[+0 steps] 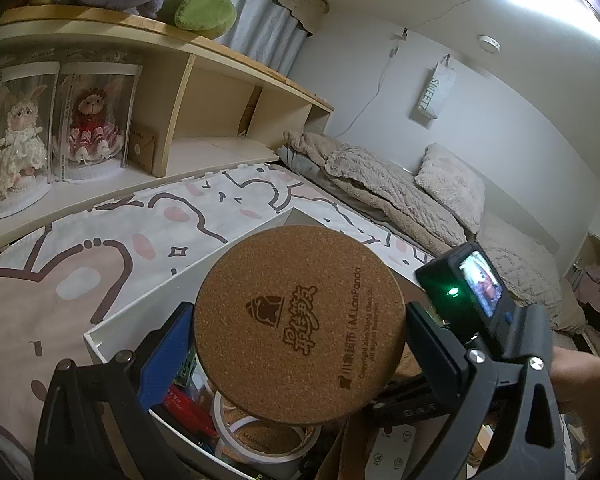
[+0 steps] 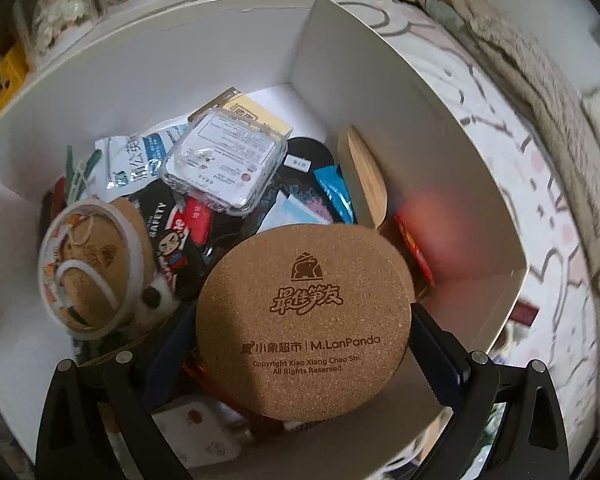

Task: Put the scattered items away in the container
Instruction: 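Lower the coaster into the box and open the right tool, then lower the printed cork coaster into the box and open the left tool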

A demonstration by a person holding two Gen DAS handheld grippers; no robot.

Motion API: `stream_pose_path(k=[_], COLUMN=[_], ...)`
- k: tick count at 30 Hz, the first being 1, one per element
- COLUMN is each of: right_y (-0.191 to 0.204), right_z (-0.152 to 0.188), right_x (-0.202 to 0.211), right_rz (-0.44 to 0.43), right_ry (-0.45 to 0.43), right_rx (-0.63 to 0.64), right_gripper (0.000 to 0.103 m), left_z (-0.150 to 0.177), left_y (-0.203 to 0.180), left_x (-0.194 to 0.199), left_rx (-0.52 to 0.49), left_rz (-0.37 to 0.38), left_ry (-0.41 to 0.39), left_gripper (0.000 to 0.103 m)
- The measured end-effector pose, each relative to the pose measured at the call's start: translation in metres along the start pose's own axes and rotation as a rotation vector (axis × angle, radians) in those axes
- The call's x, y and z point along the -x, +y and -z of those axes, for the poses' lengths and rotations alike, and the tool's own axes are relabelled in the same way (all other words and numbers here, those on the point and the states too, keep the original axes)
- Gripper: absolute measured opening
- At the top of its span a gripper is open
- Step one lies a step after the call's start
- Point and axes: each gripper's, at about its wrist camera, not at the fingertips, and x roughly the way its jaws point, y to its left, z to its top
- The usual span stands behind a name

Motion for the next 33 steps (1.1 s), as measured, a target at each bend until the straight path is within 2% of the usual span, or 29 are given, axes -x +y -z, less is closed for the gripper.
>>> stream_pose_path(k=[11,14,17,24,28,33], right_y=[-0.013,-0.011,-0.003,0.018,0.016,0.006], right_z=[0.011,0.015,0.017,0.03,0.026,0.016], right_x=[0.027,0.031,0.033,0.032,0.012,0.002], right_rz=[0.044,0.126,0.218,0.268,0.39,0.397], right_ry=[-0.093,-0.08,-0.062,0.04,0.076,0.055], right_rx=[-0.044,0.012,0.142,0.358,0.389,0.325], right_gripper=[0.103,0.103,0.103,0.103,0.103,0.103], left_z=[0.003,0.003,0.002,0.001,0.0,0.001], left_y=[-0.001,0.0,0.001,0.003,0.002,0.002], left_x=[0.0,-0.001,-0.001,0.001,0.001,0.001], left_rx=[-0.001,0.001,0.004,0.009,0.008,0.011], left_rz=[-0.001,-0.001,-0.002,0.001,0.002,0.002], left_ry=[0.003,0.004,0.005,0.006,0.007,0.006], left_gripper=[0.101,0.101,0.101,0.101,0.101,0.101])
